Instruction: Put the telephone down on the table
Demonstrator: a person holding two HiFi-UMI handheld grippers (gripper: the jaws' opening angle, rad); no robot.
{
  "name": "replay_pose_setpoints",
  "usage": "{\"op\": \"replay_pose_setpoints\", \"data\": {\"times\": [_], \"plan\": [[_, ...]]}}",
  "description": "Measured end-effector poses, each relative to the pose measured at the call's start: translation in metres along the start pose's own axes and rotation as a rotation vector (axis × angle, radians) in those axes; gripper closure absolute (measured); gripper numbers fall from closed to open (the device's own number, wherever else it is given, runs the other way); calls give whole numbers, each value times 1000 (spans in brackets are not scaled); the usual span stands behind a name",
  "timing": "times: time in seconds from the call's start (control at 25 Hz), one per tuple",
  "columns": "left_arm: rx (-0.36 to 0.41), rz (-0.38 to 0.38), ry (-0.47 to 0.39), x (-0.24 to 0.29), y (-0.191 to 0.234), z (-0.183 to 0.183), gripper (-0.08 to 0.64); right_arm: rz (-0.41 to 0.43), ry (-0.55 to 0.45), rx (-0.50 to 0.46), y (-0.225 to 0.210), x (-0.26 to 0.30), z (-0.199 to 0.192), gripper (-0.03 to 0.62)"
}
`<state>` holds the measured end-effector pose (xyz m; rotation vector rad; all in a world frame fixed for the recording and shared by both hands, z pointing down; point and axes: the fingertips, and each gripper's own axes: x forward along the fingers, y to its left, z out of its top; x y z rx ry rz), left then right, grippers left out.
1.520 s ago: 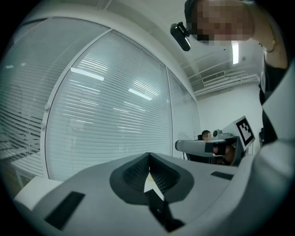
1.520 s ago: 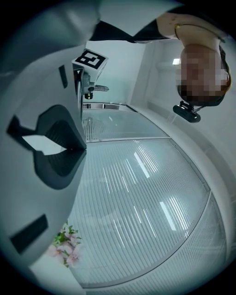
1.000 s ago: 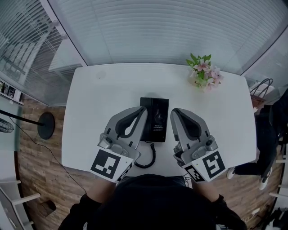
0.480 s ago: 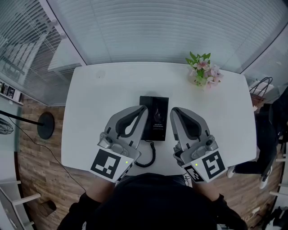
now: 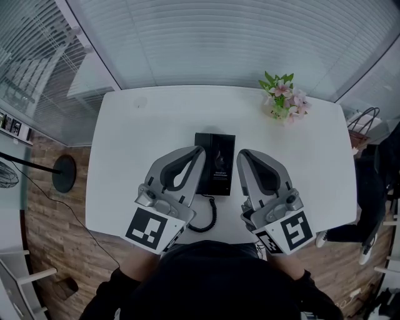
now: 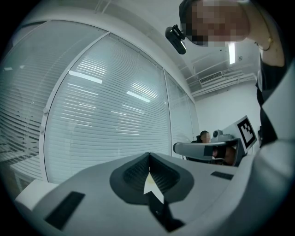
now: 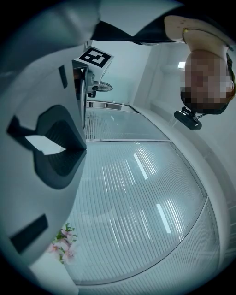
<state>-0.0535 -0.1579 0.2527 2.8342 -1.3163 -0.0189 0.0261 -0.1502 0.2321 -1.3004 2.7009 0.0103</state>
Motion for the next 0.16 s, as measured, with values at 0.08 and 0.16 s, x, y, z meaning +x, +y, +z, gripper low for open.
{"op": "replay_pose_setpoints", "data": {"times": [0.08,0.16], "plan": [[1,-1,-1,0,0,0,546,0,3,1,0,0,-1,588],[0,-1,-4,0,0,1,546,0,7,1,0,0,-1,588]]}}
